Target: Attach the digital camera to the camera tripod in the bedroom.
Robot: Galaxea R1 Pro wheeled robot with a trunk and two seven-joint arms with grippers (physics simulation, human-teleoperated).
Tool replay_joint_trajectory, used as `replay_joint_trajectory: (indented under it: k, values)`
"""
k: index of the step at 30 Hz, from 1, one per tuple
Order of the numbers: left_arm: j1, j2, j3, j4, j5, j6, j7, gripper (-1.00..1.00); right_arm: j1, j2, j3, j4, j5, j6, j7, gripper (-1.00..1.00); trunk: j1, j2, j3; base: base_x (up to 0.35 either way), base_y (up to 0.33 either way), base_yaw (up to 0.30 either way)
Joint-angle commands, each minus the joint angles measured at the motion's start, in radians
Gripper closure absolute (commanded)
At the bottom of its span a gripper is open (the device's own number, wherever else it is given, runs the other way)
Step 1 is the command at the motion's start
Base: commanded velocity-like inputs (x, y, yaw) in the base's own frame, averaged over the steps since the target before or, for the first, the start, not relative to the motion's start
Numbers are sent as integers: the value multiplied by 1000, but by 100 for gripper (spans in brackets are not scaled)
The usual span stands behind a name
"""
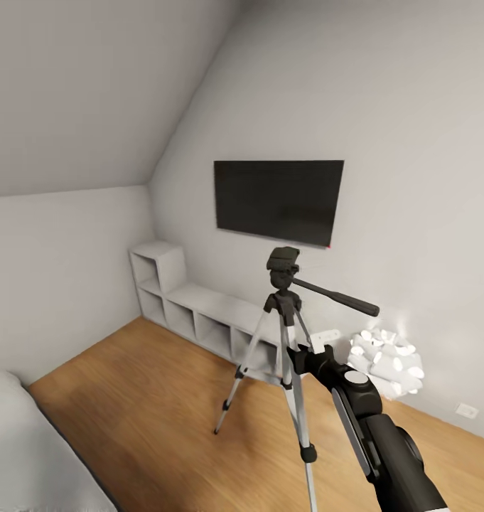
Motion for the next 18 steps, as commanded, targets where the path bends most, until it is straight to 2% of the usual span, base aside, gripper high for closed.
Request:
replay_joint_trajectory:
  k: [1,12,18]
  values:
    - [0,0,5,1,-3,-2,1,-100,0,0,-1,-2,4,5,6,100,0,-1,0,0,0,198]
    - [0,0,5,1,-3,-2,1,-100,0,0,-1,-1,2,5,7,100,0,-1,0,0,0,183]
    - [0,0,5,1,-3,-2,1,-100,0,0,-1,-1,2,5,8,100,0,-1,0,0,0,44]
